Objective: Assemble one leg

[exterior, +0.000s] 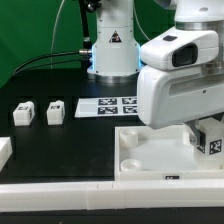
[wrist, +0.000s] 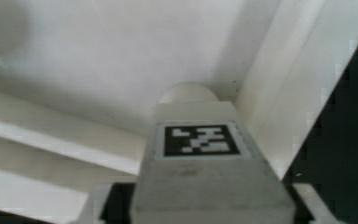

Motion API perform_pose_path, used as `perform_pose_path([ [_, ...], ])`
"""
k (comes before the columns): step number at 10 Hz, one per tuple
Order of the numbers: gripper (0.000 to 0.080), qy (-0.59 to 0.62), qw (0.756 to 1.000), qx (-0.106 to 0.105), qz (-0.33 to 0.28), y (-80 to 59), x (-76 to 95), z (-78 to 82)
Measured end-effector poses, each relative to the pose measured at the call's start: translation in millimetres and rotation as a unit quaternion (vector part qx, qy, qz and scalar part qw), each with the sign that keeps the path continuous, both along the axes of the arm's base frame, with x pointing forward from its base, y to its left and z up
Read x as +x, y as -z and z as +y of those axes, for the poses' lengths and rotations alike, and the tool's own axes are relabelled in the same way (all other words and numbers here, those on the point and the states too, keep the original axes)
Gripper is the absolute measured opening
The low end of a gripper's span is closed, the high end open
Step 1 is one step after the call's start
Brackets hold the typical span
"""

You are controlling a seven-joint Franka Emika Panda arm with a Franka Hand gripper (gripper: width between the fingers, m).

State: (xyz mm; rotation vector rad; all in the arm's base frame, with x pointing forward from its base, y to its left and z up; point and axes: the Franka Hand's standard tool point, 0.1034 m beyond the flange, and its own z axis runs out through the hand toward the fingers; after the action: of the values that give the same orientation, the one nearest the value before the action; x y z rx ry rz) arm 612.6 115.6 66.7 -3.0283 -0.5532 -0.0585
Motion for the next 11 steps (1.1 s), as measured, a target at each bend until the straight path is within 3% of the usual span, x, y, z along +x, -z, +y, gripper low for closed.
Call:
perform_pose_path([
  [2, 0.0289, 0.093, 0.996, 0.005, 0.005, -0.1, 0.4, -0.8],
  [5, 0.0290, 0.267, 0.964, 0.016, 0.010, 0.0, 0.3, -2.5],
  [8, 0.0290, 0.457, 0.889, 0.029, 0.030, 0.1, 0.4, -4.3],
  [10, 0.0290, 0.561, 0.826, 0.033, 0.040, 0.3, 0.2, -4.0],
  [11, 0.0290, 0.620, 0.782, 0.035, 0.046, 0.5, -0.3, -2.8],
])
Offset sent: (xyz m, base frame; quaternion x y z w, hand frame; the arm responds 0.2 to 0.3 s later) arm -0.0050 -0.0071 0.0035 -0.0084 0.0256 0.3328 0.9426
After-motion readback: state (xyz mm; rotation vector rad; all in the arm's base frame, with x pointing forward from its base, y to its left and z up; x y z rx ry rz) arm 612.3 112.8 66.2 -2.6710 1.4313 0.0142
